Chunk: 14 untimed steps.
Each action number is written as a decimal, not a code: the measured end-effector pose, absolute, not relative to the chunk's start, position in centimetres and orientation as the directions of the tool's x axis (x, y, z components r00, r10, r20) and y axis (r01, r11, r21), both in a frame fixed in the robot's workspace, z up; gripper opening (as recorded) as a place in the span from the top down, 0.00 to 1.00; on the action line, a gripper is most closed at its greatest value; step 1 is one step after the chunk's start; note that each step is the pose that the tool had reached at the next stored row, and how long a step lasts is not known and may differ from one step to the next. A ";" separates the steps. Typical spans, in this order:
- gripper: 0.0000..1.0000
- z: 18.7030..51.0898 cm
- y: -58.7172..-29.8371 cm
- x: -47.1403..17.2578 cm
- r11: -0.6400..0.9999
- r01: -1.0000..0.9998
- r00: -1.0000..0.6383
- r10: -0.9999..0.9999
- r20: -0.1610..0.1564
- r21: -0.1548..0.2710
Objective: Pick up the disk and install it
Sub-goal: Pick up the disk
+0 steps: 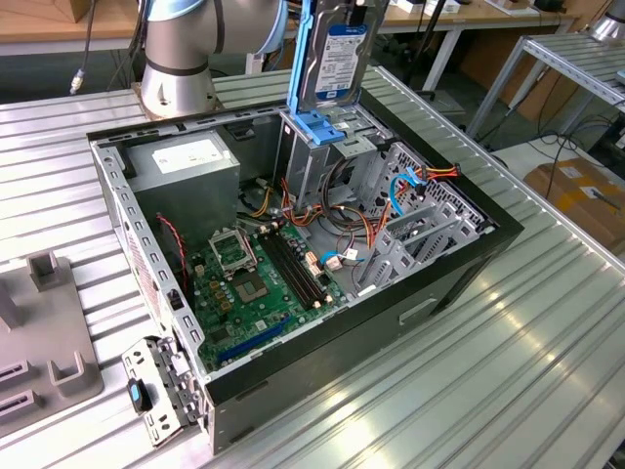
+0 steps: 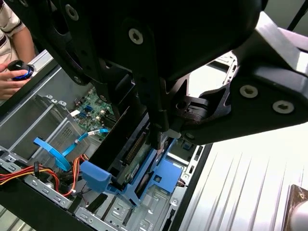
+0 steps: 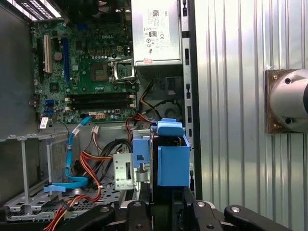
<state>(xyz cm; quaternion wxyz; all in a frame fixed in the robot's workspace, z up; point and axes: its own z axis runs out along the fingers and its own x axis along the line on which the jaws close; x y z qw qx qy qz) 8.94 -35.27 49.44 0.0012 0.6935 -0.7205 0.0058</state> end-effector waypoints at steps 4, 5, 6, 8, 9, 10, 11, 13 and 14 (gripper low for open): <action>0.65 49.4 -36.0 8.9 0.038 -0.999 -0.038 -0.999 0.010 -0.007; 0.65 49.4 -36.0 8.9 0.038 -0.999 -0.038 -0.999 0.010 -0.007; 0.65 49.4 -36.1 8.9 0.038 -0.999 -0.038 -0.999 0.010 -0.007; 0.65 49.4 -36.2 8.9 0.038 -0.999 -0.038 -0.999 0.011 -0.007; 0.65 49.4 -36.2 8.9 0.038 -0.999 -0.038 -0.999 0.012 -0.007; 0.65 49.4 -36.3 8.9 0.038 -0.999 -0.038 -0.999 0.012 -0.007; 0.65 49.4 -36.4 8.9 0.038 -0.999 -0.038 -0.999 0.012 -0.007; 0.65 49.4 -36.7 8.9 0.038 -0.999 -0.038 -0.999 0.013 -0.007; 0.65 49.4 -36.9 8.9 0.038 -0.999 -0.038 -0.999 0.013 -0.007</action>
